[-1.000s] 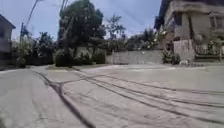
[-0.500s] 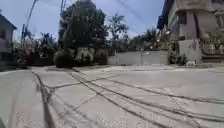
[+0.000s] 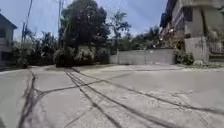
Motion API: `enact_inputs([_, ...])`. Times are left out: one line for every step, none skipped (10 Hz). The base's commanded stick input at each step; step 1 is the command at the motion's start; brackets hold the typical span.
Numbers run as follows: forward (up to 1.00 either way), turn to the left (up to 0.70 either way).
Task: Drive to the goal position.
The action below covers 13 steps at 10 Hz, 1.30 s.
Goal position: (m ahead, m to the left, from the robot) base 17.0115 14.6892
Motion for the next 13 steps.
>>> enact_inputs([1.00, 0.01])
enact_inputs([1.00, 0.01])
enact_inputs([1.00, 0.01])
enact_inputs([1.00, 0.01])
enact_inputs([1.00, 0.01])
enact_inputs([1.00, 0.01])
enact_inputs([1.00, 0.06])
enact_inputs([1.00, 0.41])
enact_inputs([1.00, 0.41])
enact_inputs([1.00, 0.41])
enact_inputs([1.00, 0.41])
enact_inputs([1.00, 0.41])
enact_inputs([1.00, 0.41])
